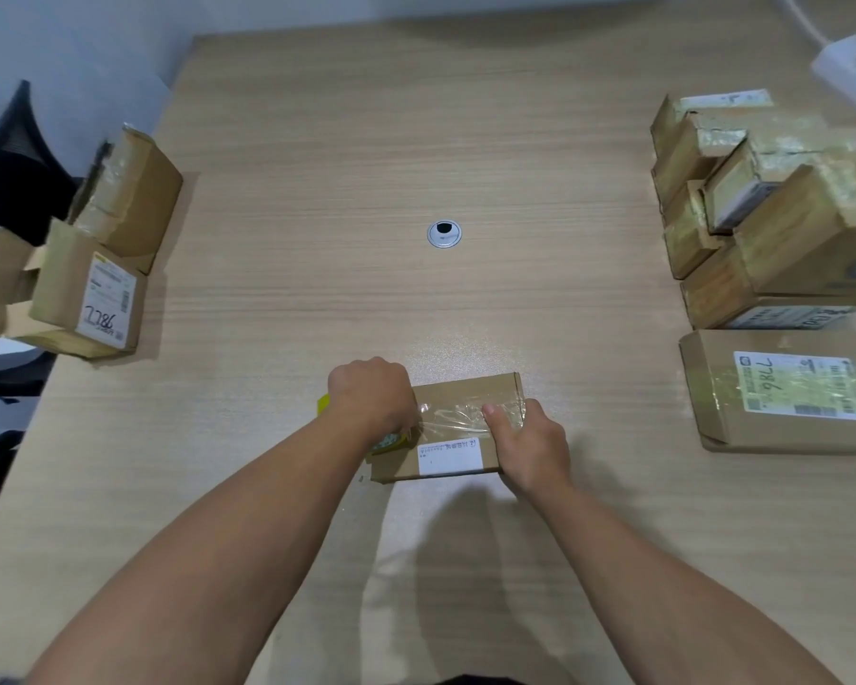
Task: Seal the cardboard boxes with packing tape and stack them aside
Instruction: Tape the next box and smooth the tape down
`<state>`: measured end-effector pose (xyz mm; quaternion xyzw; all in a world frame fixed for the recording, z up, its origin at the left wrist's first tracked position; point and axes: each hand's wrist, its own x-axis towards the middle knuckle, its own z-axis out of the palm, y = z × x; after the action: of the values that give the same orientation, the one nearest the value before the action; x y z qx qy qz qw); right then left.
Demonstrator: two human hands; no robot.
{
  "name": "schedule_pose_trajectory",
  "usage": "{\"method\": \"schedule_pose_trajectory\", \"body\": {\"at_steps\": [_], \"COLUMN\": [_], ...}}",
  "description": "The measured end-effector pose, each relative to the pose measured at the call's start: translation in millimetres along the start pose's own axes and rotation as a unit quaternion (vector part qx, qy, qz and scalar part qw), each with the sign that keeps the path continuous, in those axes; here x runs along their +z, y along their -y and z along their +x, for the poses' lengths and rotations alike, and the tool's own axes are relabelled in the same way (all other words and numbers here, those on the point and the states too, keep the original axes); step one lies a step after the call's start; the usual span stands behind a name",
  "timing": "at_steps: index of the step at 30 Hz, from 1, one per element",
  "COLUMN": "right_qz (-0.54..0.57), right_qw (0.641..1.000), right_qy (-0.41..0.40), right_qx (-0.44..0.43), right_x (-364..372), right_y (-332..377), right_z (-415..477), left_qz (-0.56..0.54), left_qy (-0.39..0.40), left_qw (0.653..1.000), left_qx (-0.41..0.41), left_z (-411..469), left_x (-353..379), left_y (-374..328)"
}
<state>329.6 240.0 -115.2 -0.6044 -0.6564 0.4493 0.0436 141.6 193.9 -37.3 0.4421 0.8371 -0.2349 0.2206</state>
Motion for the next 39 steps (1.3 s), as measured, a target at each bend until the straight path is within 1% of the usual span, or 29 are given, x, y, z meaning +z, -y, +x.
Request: {"method": "schedule_pose_trajectory", "body": {"at_steps": [4,6,8,9,11,13,14,17,20,22,24,25,27,28,31,33,39], "right_qz": [-0.066,-0.135,-0.208,-0.228,-0.248,-0.276,-0.295,-0.335,-0.344,-0.345,-0.352,-0.355,-0.357,-0.358,-0.358,-0.355,-0.352], "right_qw": [0.998,0.989,0.971,0.963,0.953,0.941,0.935,0.925,0.925,0.927,0.925,0.924,0.924,0.923,0.924,0.925,0.926], "right_qy": [-0.011,-0.035,-0.071,-0.065,-0.013,0.045,0.059,0.058,0.054,0.056,0.053,0.053,0.053,0.052,0.042,0.040,0.043], "right_qx": [-0.014,-0.044,-0.097,-0.125,-0.173,-0.189,-0.187,-0.168,-0.150,-0.140,-0.132,-0.129,-0.127,-0.127,-0.129,-0.129,-0.132], "right_x": [2,6,10,12,16,21,24,29,32,32,33,33,33,34,34,35,33], "right_y": [9,12,17,19,24,27,27,26,28,31,32,32,32,32,30,30,30], "right_z": [-1,-1,-2,-2,2,7,8,9,10,9,9,8,9,9,10,10,10], "left_qz": [0.027,0.019,0.000,-0.005,-0.007,-0.011,-0.020,-0.085,-0.162,-0.206,-0.267,-0.308,-0.373,-0.378,-0.314,-0.273,-0.195], "left_qy": [-0.019,-0.037,-0.057,-0.068,-0.091,-0.097,-0.094,-0.086,-0.070,-0.036,0.005,0.018,0.009,-0.003,-0.004,0.003,0.018], "left_qw": [0.999,0.999,0.998,0.998,0.996,0.995,0.995,0.992,0.982,0.976,0.961,0.949,0.926,0.924,0.947,0.960,0.980], "left_qx": [0.003,-0.003,-0.005,-0.003,0.004,0.016,0.020,0.038,0.073,0.065,0.066,0.068,0.056,0.051,0.069,0.062,0.029], "left_z": [-3,-4,-4,-5,-7,-10,-12,-14,-15,-16,-17,-20,-21,-19,-9,-5,-1], "left_x": [3,7,12,14,15,15,14,7,5,9,19,24,29,29,23,20,19], "left_y": [-8,-10,-11,-12,-15,-17,-16,-3,20,40,59,66,75,77,73,71,66]}}
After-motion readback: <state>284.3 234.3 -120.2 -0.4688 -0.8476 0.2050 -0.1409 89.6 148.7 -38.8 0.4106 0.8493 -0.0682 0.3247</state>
